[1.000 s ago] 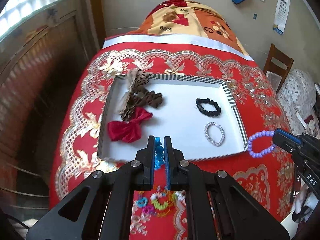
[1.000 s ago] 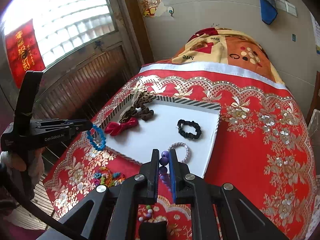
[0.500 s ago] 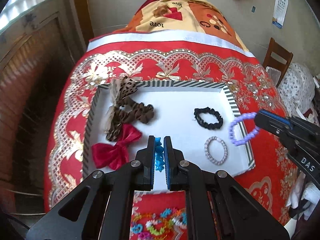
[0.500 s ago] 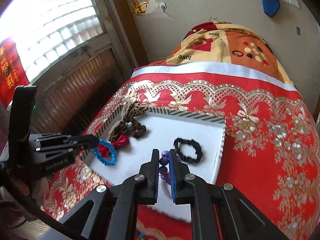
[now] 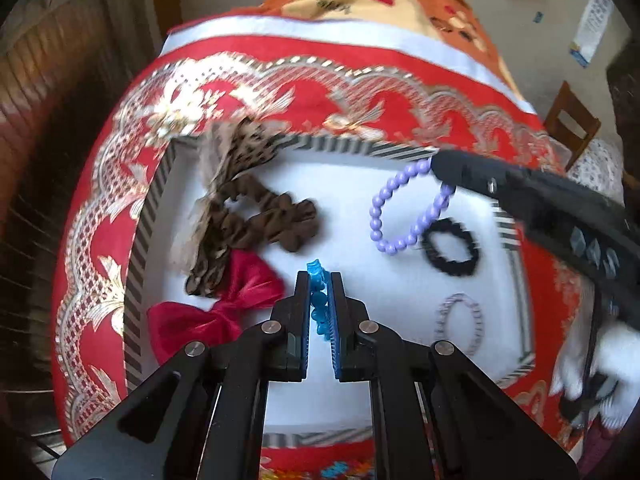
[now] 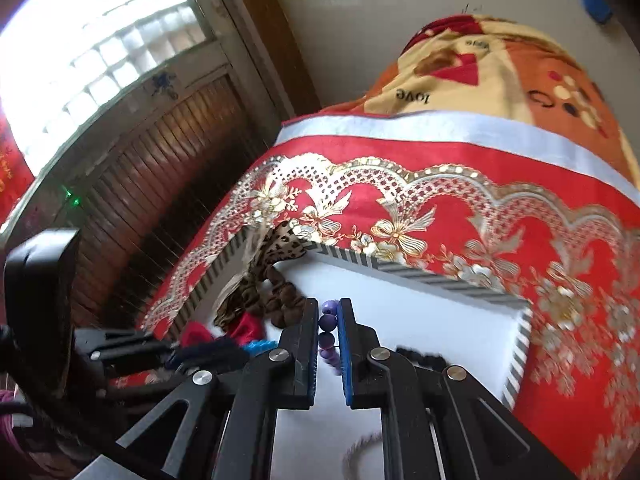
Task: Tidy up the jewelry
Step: 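Carry both bracelets into the white tray and open both grippers, then withdraw both grippers from the tray back over the jewelry pile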
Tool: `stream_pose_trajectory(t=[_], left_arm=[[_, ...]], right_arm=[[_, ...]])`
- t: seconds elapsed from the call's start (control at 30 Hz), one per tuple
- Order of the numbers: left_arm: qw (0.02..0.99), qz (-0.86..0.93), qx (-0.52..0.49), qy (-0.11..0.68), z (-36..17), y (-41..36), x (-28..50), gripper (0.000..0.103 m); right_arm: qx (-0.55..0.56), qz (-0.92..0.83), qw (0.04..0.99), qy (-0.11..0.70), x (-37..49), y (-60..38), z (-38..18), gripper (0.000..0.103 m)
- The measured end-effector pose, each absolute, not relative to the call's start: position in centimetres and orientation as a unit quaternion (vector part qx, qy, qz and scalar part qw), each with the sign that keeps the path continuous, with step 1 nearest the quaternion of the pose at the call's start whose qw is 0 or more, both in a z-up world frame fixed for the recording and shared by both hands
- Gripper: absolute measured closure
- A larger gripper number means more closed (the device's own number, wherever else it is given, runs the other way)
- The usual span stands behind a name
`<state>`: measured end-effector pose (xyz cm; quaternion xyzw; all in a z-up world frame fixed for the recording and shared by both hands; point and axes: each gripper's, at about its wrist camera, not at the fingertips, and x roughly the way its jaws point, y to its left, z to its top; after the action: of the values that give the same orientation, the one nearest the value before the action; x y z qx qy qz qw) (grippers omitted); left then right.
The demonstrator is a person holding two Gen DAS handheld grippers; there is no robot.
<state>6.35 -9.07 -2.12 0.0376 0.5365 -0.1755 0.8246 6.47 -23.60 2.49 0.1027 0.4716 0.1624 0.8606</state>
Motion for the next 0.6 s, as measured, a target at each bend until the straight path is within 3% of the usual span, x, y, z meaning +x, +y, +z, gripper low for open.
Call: stream_pose_trajectory(t=[0.37, 0.4, 0.47, 0.5, 0.53, 0.6], left_arm=[[0.825, -0.164, 0.038, 0.54, -4.1, -8.8, 7.2, 0.095], [0.826, -0.167, 0.039, 0.537, -4.1, -8.9, 7.1, 0.093], [0.828, -0.169, 0.044, 0.533, -4.2, -9.2, 7.2, 0.079], [0.829, -0.166, 0.045, 0.532, -4.2, -9.2, 7.1, 0.067], [0.83, -0.165, 0.043, 0.531, -4.3, -9.2, 7.2, 0.065], [0.832, -0.162, 0.042, 0.529, -4.1, -9.2, 6.9, 0.065]], right_arm=[[0.093, 0.096, 0.842, 0.523, 10.3, -25.8, -3.8, 0.094], [0.091, 0.094, 0.842, 0.524, 10.1, -25.8, -4.0, 0.094], [0.091, 0.094, 0.84, 0.526, 9.9, -25.8, -4.1, 0.09], [0.094, 0.092, 0.84, 0.526, 9.6, -26.0, -4.0, 0.082], [0.097, 0.091, 0.841, 0.524, 9.3, -26.2, -3.8, 0.077], [0.108, 0.093, 0.846, 0.515, 8.1, -26.5, -2.9, 0.077]])
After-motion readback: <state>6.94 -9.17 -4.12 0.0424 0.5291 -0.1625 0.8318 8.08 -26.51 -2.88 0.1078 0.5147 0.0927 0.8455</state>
